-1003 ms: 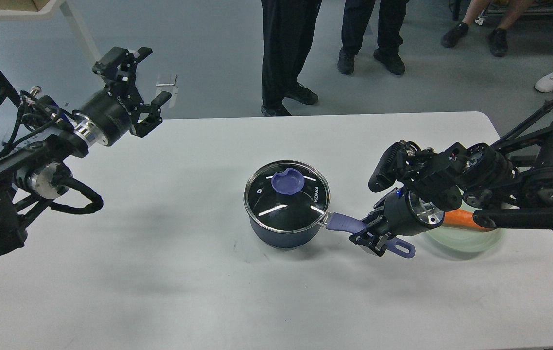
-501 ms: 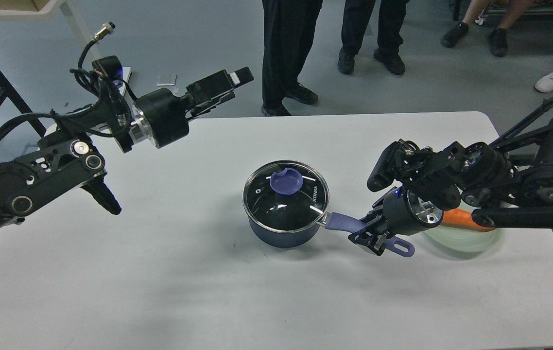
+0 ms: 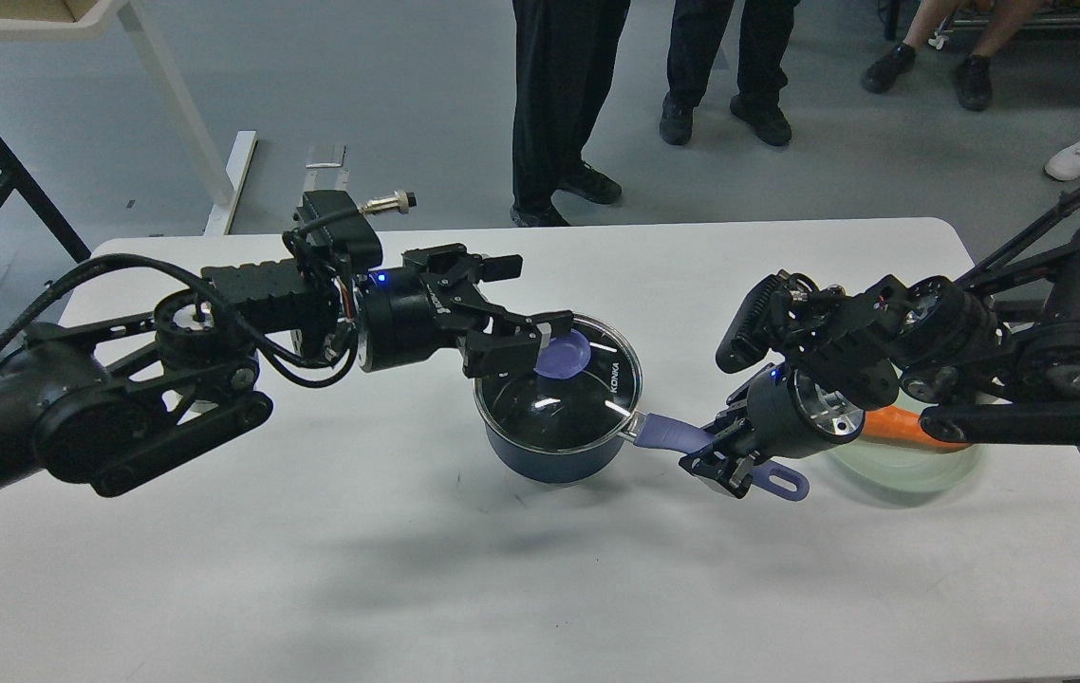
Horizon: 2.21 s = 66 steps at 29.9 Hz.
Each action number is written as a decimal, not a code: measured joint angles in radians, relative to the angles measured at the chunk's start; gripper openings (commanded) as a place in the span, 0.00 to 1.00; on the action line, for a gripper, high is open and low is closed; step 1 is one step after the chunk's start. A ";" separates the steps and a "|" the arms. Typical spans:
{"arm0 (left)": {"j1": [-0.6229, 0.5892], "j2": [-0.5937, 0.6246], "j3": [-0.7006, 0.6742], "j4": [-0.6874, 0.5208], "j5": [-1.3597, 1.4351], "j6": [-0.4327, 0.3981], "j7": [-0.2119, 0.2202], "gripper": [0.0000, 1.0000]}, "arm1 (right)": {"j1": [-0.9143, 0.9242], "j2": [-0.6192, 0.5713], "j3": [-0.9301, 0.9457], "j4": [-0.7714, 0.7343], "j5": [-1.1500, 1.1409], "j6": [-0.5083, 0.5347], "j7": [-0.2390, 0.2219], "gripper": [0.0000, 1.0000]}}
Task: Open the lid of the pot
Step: 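Reach the left gripper over the pot to the purple lid knob, then grasp the lid knob with the left gripper and lift the lid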
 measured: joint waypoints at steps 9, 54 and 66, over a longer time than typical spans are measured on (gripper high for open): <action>0.002 -0.034 0.053 0.061 0.034 0.044 0.004 0.97 | 0.002 0.002 -0.008 0.000 0.000 0.001 0.001 0.25; 0.006 -0.131 0.178 0.213 0.037 0.146 -0.004 0.69 | 0.003 0.015 -0.012 -0.004 0.006 0.000 0.002 0.25; -0.001 -0.129 0.178 0.213 0.037 0.145 -0.007 0.46 | 0.003 0.016 -0.012 -0.005 0.007 0.000 0.002 0.25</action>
